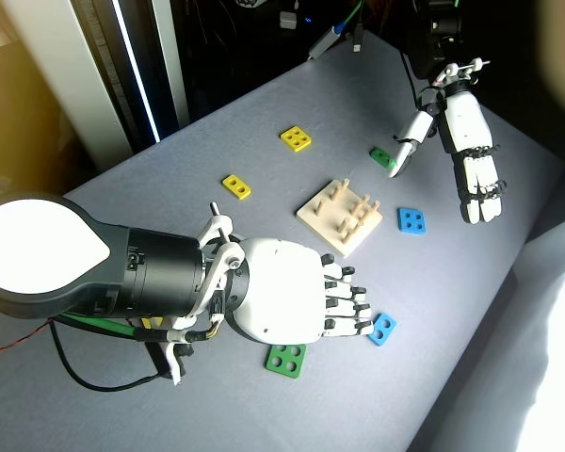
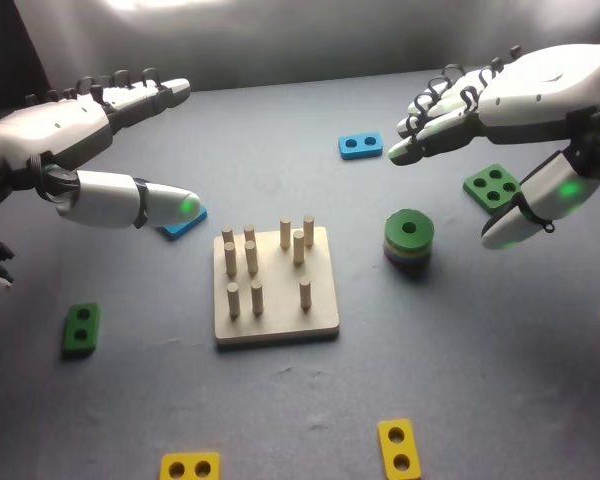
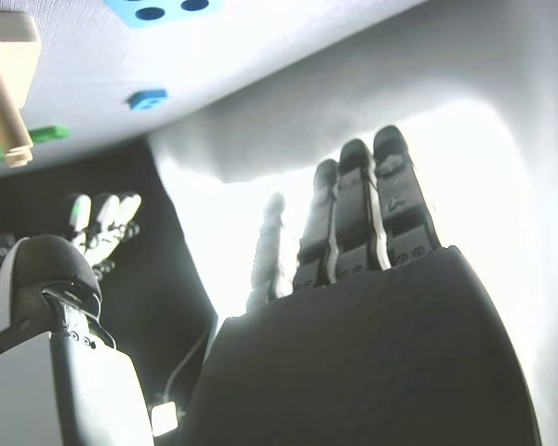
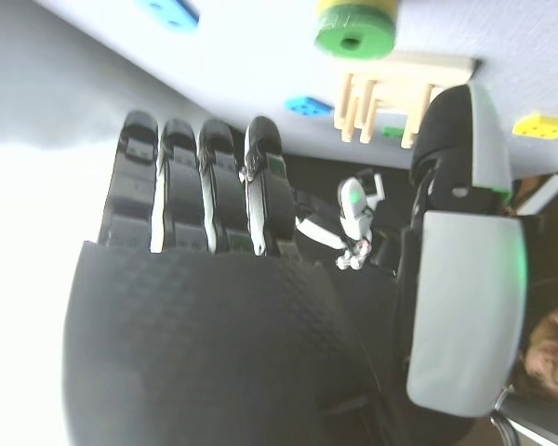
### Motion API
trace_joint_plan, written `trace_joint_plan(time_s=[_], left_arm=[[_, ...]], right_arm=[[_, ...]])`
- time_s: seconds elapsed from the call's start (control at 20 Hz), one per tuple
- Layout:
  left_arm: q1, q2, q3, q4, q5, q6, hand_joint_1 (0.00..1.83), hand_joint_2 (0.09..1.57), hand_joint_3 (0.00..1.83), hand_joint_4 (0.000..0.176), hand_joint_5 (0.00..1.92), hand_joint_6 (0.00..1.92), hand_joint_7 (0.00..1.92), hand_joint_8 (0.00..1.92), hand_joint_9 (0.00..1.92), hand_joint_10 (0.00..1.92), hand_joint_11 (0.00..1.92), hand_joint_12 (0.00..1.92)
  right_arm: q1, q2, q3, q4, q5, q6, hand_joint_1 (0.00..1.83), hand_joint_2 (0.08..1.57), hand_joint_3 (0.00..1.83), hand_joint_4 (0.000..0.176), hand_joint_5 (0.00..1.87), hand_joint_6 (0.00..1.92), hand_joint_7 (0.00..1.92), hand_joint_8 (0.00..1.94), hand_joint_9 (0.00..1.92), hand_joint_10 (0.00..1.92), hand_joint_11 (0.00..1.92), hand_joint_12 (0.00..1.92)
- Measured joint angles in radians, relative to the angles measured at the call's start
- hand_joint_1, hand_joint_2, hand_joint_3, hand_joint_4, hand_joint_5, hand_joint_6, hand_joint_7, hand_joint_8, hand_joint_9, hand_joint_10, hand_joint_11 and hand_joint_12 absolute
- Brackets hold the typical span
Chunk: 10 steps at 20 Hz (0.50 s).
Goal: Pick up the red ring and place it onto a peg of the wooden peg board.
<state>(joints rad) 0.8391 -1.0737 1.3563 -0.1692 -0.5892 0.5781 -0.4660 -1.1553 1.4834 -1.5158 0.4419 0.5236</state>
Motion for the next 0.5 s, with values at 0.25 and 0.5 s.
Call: trace_joint_plan(time_s=[0.25,0.5], left_arm=[[0.000,0.000,0.000,-0.001,-0.001,0.000,0.39,1.02,0.01,0.176,0.00,0.00,0.00,0.00,0.00,0.00,0.00,0.00],[-0.001,-0.001,0.000,-0.002,-0.002,0.000,0.41,1.02,0.01,0.176,0.00,0.00,0.00,0.00,0.00,0.00,0.00,0.00]], right_arm=[[-0.008,-0.008,0.006,0.002,-0.019,-0.001,0.89,0.97,0.00,0.018,0.30,0.02,0.13,0.01,0.01,0.00,0.00,0.00],[-0.065,-0.065,0.040,0.093,-0.035,-0.057,0.80,0.96,0.00,0.009,0.35,0.01,0.11,0.00,0.02,0.01,0.00,0.32]])
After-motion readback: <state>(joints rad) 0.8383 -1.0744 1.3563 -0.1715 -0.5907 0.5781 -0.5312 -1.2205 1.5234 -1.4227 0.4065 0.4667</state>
